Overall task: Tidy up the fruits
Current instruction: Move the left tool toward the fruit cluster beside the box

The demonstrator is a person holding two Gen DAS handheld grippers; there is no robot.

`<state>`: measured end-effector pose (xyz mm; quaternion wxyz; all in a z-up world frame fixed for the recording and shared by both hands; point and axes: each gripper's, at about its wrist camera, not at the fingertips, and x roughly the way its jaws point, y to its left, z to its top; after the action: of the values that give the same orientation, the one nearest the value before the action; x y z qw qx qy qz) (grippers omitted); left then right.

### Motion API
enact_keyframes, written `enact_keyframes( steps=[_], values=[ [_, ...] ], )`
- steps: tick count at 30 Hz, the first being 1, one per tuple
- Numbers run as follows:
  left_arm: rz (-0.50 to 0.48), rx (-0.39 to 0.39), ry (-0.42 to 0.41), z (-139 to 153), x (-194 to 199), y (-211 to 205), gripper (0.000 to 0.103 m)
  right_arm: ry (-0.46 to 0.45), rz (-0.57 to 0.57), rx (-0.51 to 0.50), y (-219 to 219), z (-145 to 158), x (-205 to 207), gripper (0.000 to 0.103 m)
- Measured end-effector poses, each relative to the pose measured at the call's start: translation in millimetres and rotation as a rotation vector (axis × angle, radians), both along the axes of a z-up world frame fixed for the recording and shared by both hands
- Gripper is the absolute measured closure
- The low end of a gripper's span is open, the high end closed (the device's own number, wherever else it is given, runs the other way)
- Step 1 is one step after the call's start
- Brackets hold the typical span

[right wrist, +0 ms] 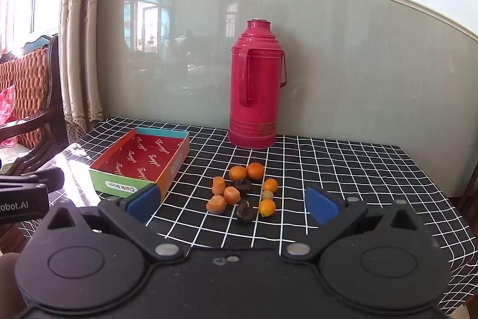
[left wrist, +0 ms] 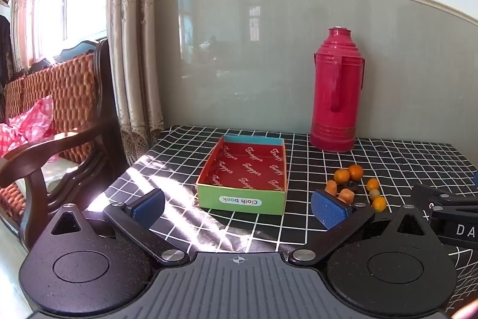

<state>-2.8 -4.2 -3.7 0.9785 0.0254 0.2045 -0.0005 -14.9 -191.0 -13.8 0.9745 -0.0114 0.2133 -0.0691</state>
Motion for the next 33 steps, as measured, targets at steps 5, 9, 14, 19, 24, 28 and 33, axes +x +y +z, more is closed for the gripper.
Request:
enact_keyframes(
  steps=[5, 9, 14, 19, 24, 28, 33],
  values=[
    [-0.003, 0.002, -0.004, 0.3, 1.0, 0.6, 0.0, -0.004, 0.001, 0.0, -0.3, 0.3, -0.6, 0.006],
    [-0.006, 0.004, -0.005, 0.9, 1.7, -0.2, 0.0, -0.006, -0.001, -0.004, -0.2, 0.5, -1.1, 0.006],
    [-0.008, 0.012, -0.008, 0.7, 2.8, -2.5, 0.0, -0.007, -0.009, 0.002, -3.3, 2.5, 1.0, 0.006],
    [-0.024, 0.023, -0.006, -1.0, 5.3, -7.4, 0.0, -0.01, -0.025, 0.007, -8.4, -1.5, 0.3, 0.006],
    [-0.046, 0.052, -0.005, -3.4, 8.9, -16.6, 0.0, -0.017, -0.055, 0.026, -17.9, -3.6, -1.3, 0.006],
    [-0.063, 0.077, -0.011, -4.9, 12.5, -25.5, 0.0, -0.015, -0.073, 0.038, -27.4, -7.1, -1.4, 0.006],
    [-0.092, 0.115, -0.007, -11.6, 19.9, -38.1, 0.0, -0.016, -0.1, 0.057, -41.3, -12.4, 2.0, 0.006]
  ],
)
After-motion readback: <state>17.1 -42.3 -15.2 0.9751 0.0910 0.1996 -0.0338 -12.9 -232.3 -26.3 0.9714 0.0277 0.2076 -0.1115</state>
